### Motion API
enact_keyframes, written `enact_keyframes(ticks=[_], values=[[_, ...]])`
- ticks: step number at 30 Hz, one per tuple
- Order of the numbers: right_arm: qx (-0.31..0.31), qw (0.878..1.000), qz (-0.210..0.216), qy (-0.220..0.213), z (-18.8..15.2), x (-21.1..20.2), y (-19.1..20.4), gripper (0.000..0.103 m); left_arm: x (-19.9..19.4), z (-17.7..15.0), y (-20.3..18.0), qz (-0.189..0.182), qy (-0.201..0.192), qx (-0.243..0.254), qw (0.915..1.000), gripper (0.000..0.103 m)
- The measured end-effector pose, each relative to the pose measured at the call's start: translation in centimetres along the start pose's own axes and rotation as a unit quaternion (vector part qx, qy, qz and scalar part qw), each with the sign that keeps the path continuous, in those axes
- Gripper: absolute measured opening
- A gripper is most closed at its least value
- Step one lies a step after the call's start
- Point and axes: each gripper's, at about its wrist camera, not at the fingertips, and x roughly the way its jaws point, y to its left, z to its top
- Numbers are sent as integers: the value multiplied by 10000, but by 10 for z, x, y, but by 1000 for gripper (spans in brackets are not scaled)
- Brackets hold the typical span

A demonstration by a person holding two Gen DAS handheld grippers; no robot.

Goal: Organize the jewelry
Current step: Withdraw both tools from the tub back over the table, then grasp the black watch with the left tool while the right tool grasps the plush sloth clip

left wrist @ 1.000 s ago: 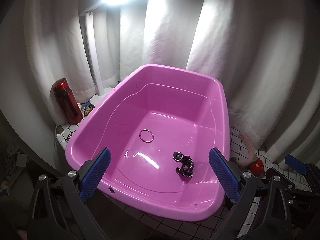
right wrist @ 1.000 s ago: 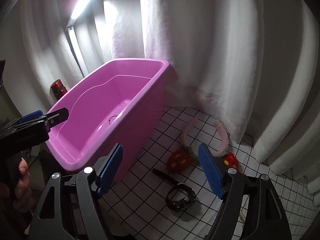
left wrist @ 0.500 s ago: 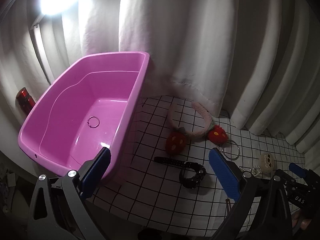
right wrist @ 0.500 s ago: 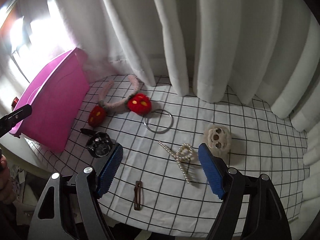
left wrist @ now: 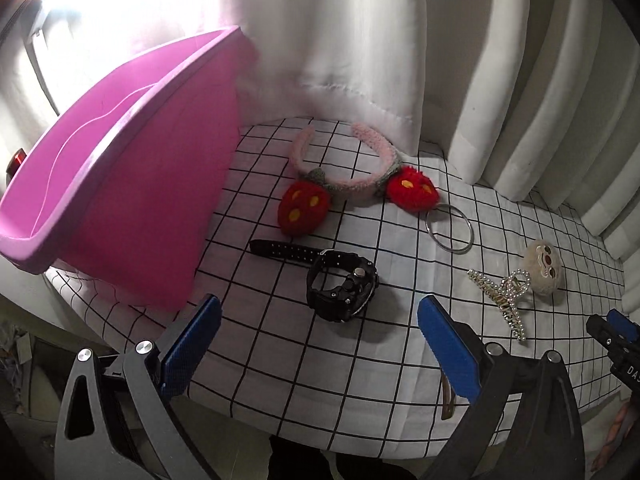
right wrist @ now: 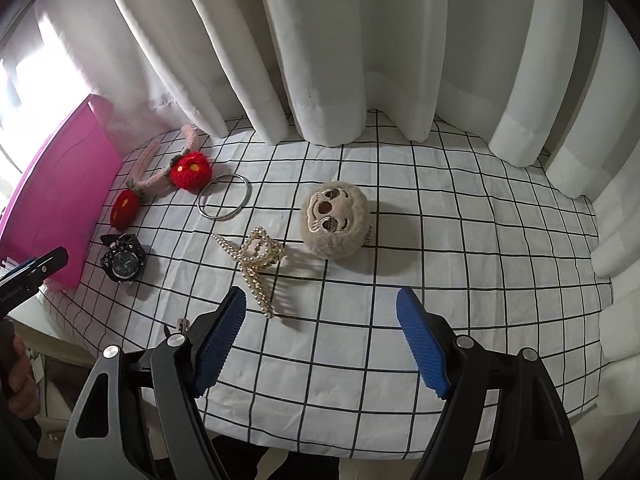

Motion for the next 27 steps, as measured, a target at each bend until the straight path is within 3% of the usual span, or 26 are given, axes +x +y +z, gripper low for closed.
enact_keyframes(ticks=[14,27], values=[[21,9996,226,143,19,62,-24,74,55,-11,-8,383,355,-297,9982,97],[-50,9994,263,220,38,96,-27,74,89,-4,-16,541,342,-363,9973,97]])
